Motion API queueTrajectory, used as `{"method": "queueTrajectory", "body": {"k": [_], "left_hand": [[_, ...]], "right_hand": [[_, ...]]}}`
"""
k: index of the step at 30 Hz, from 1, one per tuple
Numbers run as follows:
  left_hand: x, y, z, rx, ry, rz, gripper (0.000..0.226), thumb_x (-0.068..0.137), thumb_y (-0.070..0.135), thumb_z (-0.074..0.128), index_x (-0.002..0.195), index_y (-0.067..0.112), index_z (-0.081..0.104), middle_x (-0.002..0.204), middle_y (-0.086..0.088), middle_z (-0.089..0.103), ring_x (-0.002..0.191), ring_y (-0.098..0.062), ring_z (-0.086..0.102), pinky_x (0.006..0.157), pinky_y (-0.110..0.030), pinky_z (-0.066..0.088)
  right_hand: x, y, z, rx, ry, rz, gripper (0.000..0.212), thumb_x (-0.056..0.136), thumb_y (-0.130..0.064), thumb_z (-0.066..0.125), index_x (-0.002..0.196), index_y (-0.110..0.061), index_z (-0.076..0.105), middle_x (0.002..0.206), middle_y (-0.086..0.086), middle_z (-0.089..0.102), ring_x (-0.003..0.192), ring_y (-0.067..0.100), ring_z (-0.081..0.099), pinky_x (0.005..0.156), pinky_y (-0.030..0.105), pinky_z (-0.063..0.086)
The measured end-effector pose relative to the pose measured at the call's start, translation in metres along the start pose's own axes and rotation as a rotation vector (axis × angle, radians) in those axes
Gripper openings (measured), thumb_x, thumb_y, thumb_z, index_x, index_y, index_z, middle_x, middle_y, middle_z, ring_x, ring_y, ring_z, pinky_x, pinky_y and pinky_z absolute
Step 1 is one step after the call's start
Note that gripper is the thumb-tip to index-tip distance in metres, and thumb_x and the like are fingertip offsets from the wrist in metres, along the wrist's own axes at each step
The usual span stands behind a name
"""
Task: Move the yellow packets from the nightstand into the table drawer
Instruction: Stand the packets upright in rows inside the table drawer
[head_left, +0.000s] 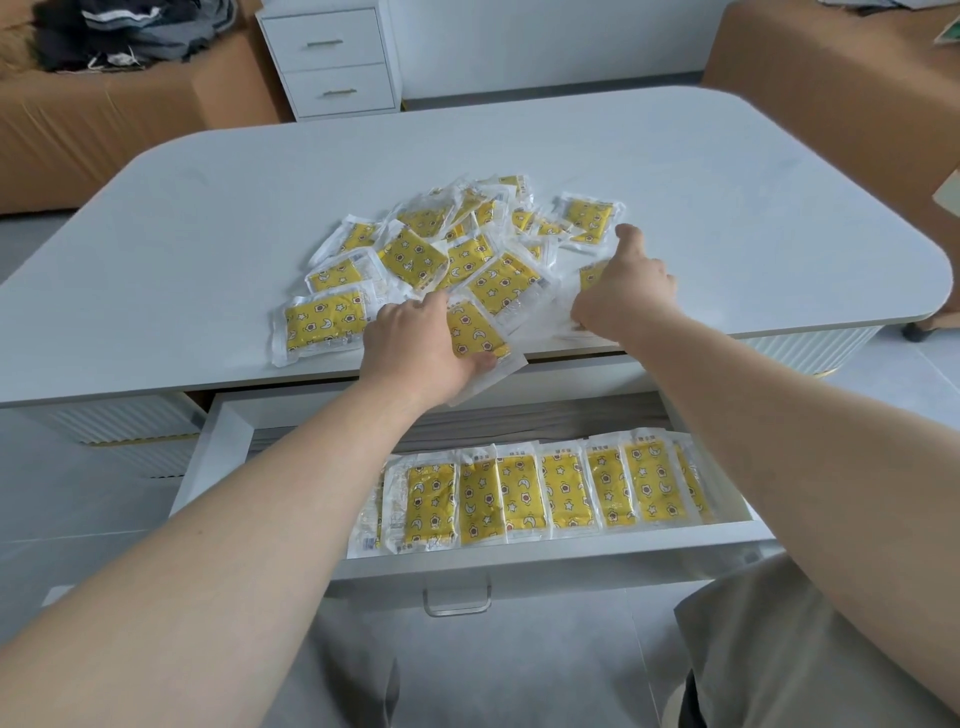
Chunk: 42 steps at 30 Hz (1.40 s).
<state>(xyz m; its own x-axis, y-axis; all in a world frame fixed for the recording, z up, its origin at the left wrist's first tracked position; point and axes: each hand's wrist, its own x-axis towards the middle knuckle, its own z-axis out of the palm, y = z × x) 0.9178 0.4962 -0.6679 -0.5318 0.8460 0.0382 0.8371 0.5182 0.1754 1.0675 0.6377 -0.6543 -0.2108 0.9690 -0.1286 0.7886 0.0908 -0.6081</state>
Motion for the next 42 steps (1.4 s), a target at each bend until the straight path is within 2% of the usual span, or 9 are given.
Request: {"method": "queueTrajectory", "body": {"k": [5,9,16,18,23,28,33,37,42], "left_hand": [[0.002,-0.001,-0.001,-0.041,0.031,-0.023,0.102,0.066,0.077,0.072,0.143,0.017,0.043,0.136,-0.009,0.053,0.127,-0.032,0.047,0.103,-0.044,0.041],[0.001,0.001,-0.001,-0.086,0.049,-0.021,0.104,0.063,0.072,0.079,0.145,0.019,0.040,0.138,-0.011,0.047,0.128,-0.031,0.047,0.104,-0.045,0.041],[-0.002,0.005,-0.007,-0.233,0.113,0.004,0.109,0.059,0.050,0.093,0.149,0.022,0.038,0.141,-0.008,0.046,0.131,-0.030,0.042,0.107,-0.040,0.037],[-0.001,0.002,-0.007,-0.327,0.105,-0.024,0.106,0.061,0.040,0.095,0.150,0.023,0.039,0.140,-0.005,0.052,0.131,-0.029,0.045,0.106,-0.039,0.039],[-0.009,-0.012,-0.017,-0.440,0.081,-0.022,0.058,0.083,0.016,0.079,0.136,0.022,0.054,0.108,0.011,0.059,0.097,-0.015,0.060,0.068,-0.022,0.043],[-0.019,-0.041,-0.033,-0.419,-0.037,-0.058,0.019,0.082,0.017,0.081,0.093,0.025,0.067,0.089,0.010,0.065,0.085,-0.017,0.062,0.060,-0.025,0.042],[-0.042,-0.077,-0.044,-0.251,-0.308,-0.101,0.033,0.084,0.017,0.080,0.114,0.022,0.067,0.112,0.003,0.065,0.103,-0.021,0.059,0.083,-0.029,0.043],[-0.052,-0.109,-0.036,-0.062,-0.384,-0.161,0.048,0.089,0.021,0.075,0.134,0.023,0.060,0.130,-0.003,0.062,0.097,-0.022,0.060,0.071,-0.026,0.043],[-0.053,-0.147,-0.027,0.005,-0.453,-0.218,0.039,0.087,0.020,0.076,0.124,0.021,0.065,0.108,0.002,0.063,0.086,-0.021,0.064,0.070,-0.033,0.055]], "right_hand": [[-0.007,-0.004,-0.002,0.159,0.161,-0.112,0.076,0.082,-0.003,0.045,0.151,-0.027,0.024,0.132,0.013,0.047,0.120,0.035,0.046,0.100,0.045,0.044],[-0.017,-0.011,-0.001,0.321,0.243,-0.290,0.072,0.083,-0.001,0.042,0.148,-0.027,0.029,0.128,0.007,0.045,0.099,0.027,0.048,0.083,0.036,0.042],[-0.030,-0.020,0.006,0.587,-0.043,-0.232,0.042,0.088,-0.010,0.055,0.123,-0.030,0.047,0.085,-0.002,0.061,0.069,0.017,0.063,0.055,0.026,0.053],[-0.035,-0.022,0.007,0.653,-0.111,-0.190,0.036,0.087,-0.011,0.062,0.117,-0.029,0.050,0.081,-0.003,0.061,0.066,0.014,0.065,0.060,0.028,0.057],[-0.039,-0.028,0.015,0.707,-0.190,-0.183,0.035,0.081,-0.012,0.070,0.108,-0.025,0.053,0.091,0.004,0.068,0.073,0.020,0.065,0.068,0.039,0.058],[-0.047,-0.032,0.019,0.736,-0.290,-0.222,0.030,0.081,-0.009,0.066,0.103,-0.021,0.049,0.062,-0.008,0.064,0.063,0.018,0.060,0.063,0.035,0.050],[-0.058,-0.033,0.033,0.640,-0.564,-0.315,0.031,0.075,-0.008,0.069,0.098,-0.020,0.053,0.069,0.007,0.067,0.067,0.026,0.063,0.066,0.040,0.050],[-0.082,-0.039,0.057,0.284,-0.791,-0.416,0.036,0.081,-0.006,0.076,0.108,-0.016,0.054,0.082,0.009,0.071,0.063,0.022,0.069,0.055,0.031,0.053],[-0.105,-0.036,0.109,0.018,-0.753,-0.463,0.045,0.084,-0.015,0.077,0.120,-0.024,0.052,0.112,0.002,0.062,0.075,0.017,0.070,0.064,0.033,0.061]]}}
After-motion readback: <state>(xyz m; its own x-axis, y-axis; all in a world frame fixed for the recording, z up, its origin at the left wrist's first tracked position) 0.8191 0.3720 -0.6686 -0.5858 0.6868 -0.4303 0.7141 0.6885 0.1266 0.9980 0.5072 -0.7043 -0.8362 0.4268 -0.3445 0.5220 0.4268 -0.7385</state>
